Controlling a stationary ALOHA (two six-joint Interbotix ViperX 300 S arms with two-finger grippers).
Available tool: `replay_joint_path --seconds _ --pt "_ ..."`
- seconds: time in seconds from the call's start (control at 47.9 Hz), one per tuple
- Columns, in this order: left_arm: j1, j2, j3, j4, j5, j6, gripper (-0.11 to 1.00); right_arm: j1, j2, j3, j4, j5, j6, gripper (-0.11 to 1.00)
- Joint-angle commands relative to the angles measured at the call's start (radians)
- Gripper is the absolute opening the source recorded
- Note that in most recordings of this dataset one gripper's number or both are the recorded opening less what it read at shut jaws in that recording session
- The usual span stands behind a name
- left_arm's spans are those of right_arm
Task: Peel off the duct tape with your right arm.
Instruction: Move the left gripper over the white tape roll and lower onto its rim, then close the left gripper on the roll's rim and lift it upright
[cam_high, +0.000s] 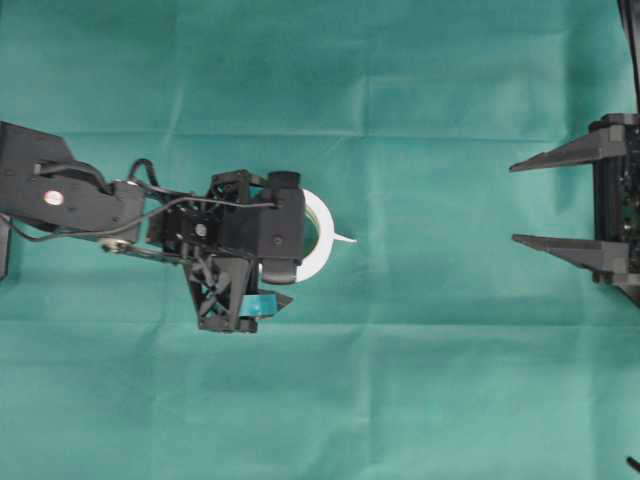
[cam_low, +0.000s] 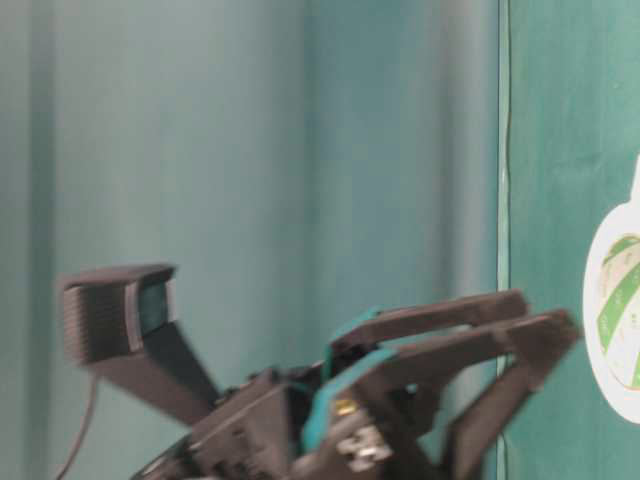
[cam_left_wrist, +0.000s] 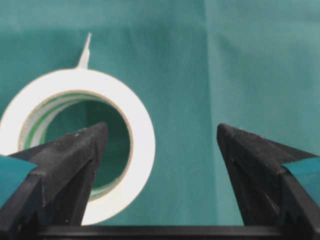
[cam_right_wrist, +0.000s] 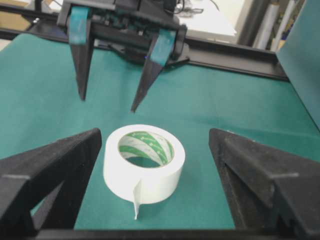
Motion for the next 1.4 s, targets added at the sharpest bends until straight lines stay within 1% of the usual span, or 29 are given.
replay_joint_path --seconds 0.0,0.188,0.48,0.647,1.003,1.128,1.17,1.232,1.274,1.378 --pt "-0.002 0.006 -0.025 0.000 -0.006 0.002 0.92 0.000 0.005 -0.011 -0.003 -0.005 0.002 0.83" --pt "0.000 0.055 -0.025 0.000 -0.014 0.002 0.92 0.000 0.003 -0.002 -0.003 -0.009 0.002 0.83" --pt "0.031 0.130 -0.014 0.002 -0.015 0.002 0.92 0.000 -0.002 0.015 -0.003 -0.009 0.002 0.83" --pt "0.031 0.163 -0.015 0.002 -0.032 0.003 0.92 0.000 -0.003 0.018 -0.003 -0.009 0.002 0.83" --pt "0.031 0.202 -0.012 0.003 -0.077 0.003 0.91 0.002 -0.003 0.028 -0.003 -0.009 0.002 0.83" --pt "0.032 0.204 -0.012 0.003 -0.077 0.003 0.88 0.002 -0.003 0.028 -0.003 -0.009 0.002 0.83" --pt "0.032 0.204 -0.012 0.003 -0.078 0.003 0.86 0.000 -0.003 0.028 -0.003 -0.009 0.002 0.83" --pt "0.031 0.202 -0.014 0.005 -0.078 0.003 0.78 0.000 -0.002 0.028 -0.003 -0.009 0.002 0.83" --pt "0.031 0.204 -0.015 0.005 -0.078 0.003 0.68 0.002 -0.003 0.028 -0.003 -0.009 0.002 0.83" --pt "0.029 0.202 -0.015 0.005 -0.077 0.003 0.37 0.002 -0.003 0.028 -0.003 -0.009 0.002 0.83"
